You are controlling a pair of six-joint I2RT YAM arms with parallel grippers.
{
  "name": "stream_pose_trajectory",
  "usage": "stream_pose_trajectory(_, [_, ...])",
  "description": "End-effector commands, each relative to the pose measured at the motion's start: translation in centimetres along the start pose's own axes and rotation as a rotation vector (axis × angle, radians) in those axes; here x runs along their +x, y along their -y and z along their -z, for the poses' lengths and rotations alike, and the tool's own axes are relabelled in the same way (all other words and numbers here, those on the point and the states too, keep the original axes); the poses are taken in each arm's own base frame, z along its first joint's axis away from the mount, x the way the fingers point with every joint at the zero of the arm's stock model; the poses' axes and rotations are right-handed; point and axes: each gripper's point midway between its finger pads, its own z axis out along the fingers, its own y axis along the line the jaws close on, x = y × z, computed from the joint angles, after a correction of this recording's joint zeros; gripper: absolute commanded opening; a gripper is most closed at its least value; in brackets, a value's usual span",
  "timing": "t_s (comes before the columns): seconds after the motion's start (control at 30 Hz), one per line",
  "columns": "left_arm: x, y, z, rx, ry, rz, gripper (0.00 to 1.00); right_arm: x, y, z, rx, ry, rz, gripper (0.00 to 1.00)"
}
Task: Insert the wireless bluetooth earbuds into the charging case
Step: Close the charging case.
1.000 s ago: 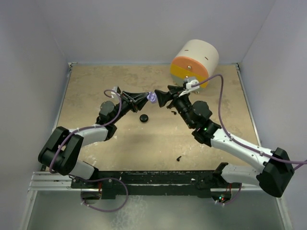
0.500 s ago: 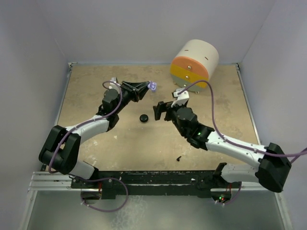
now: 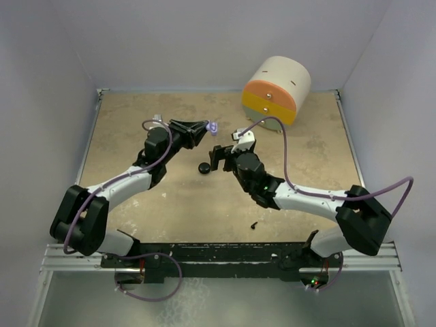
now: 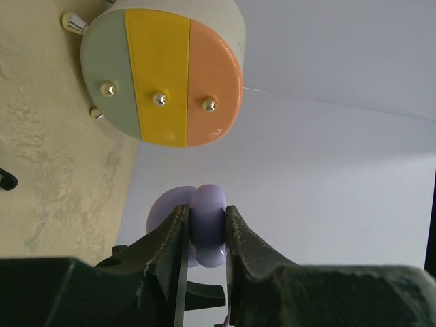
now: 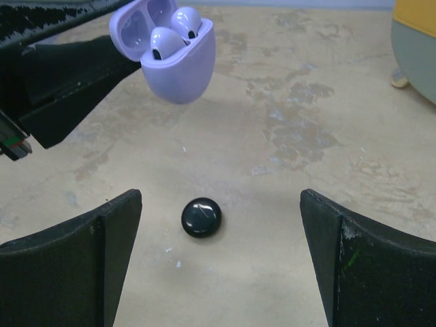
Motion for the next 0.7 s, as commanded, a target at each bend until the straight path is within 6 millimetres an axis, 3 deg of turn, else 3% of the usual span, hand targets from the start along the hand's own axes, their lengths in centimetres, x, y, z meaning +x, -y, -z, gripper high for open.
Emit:
stream_pose_trajectory(0.0, [-0.1, 1.4, 1.3, 0.035, 0.025, -0.018, 0.00, -4.0, -2.0, -1.1, -0.056, 0.146, -0.061, 1.00])
stream_pose_trajectory(0.4, [0.1, 0.5, 2.4, 0.013, 0.019, -0.016, 0.00, -4.8, -2.5, -3.4, -0.043, 0.190, -0.073, 1.00])
stream_pose_trajectory(0.67, [0.1, -0.2, 3.1, 0.000, 0.020, -0.009, 0.00, -4.7, -0.9, -4.8, 0.030, 0.184, -0.083, 1.00])
